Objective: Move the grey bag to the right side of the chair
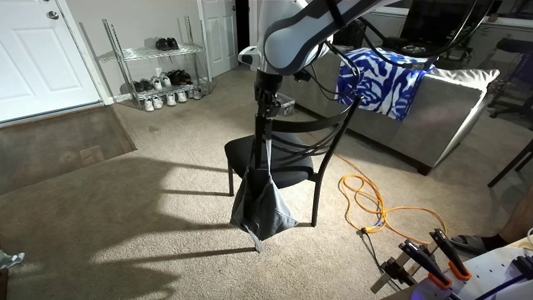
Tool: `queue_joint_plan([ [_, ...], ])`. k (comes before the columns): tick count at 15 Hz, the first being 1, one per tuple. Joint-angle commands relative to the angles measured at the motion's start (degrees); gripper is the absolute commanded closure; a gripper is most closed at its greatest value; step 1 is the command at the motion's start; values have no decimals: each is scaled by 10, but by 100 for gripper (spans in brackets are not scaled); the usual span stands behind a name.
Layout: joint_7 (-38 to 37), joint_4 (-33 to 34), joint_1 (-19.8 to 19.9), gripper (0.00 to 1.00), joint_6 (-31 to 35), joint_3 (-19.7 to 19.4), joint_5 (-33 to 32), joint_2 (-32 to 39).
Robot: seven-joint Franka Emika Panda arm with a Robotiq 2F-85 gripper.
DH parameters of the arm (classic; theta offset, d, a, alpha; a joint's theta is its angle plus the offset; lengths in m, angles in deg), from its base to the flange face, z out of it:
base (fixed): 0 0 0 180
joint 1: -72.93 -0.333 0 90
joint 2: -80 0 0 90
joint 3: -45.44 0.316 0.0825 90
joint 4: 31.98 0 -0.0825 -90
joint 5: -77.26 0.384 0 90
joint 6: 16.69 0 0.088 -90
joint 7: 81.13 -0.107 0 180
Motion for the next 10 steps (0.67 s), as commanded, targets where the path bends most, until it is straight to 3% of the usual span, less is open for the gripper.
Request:
queue_joint_plan([
  [1, -4, -20, 3, 23, 32, 2, 7, -30],
  [5, -5, -18, 4, 1, -3, 6, 20, -39],
  [10, -15, -2, 2, 0, -98, 9, 58, -40],
])
